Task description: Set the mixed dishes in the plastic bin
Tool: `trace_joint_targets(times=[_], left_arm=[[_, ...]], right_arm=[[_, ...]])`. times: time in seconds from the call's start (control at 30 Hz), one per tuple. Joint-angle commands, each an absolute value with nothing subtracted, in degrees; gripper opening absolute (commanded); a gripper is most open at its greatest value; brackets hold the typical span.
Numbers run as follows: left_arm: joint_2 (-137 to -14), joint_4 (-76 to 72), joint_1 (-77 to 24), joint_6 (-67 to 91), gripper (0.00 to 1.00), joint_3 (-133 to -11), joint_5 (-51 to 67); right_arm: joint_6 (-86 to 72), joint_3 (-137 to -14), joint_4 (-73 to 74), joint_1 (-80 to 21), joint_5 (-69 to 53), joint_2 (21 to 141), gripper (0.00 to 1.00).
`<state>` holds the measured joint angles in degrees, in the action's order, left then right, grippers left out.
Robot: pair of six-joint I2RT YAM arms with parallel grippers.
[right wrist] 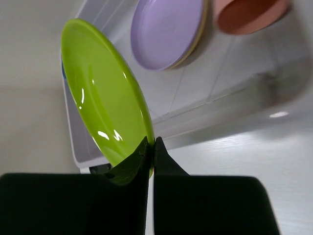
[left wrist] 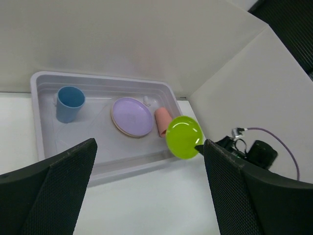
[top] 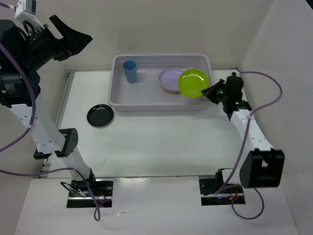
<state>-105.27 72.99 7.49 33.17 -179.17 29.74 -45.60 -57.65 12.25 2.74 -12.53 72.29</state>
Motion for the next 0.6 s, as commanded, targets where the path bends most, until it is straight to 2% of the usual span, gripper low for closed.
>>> trace_joint_targets(times=[0.0, 0.13, 0.17, 0.37, 0.47, 0.57], left_arm=[[-98.45, 72.76, 8.0, 31.73, 0.96, -179.82, 26.02], [-92.21, 74.71, 8.0, 31.03, 0.96, -174.13, 24.52], [-89.76, 74.71, 8.0, 31.03, 0.96, -173.24, 23.04], [-79.64, 74.71, 8.0, 32.96, 0.96, -170.96, 13.36], [-72.88, 74.71, 8.0, 32.96, 0.96, -156.14, 14.15], [-62.52, 72.79, 8.0, 34.18, 0.96, -134.36, 8.3]], right_arm=[[-47.81, -63.45, 5.12, -4.29, -9.49, 81.28, 0.0], [-47.81, -69.94, 2.29, -8.34, -11.86, 94.8, 0.0], [-47.81, -73.35, 1.33, -9.57, -13.69, 100.58, 0.0], [-46.14, -87.96, 3.16, -13.88, -15.91, 117.21, 0.0], [-45.0, -94.38, 5.88, -15.2, -16.79, 122.93, 0.0], [-42.37, -100.27, 9.57, -16.69, -17.31, 126.46, 0.0]])
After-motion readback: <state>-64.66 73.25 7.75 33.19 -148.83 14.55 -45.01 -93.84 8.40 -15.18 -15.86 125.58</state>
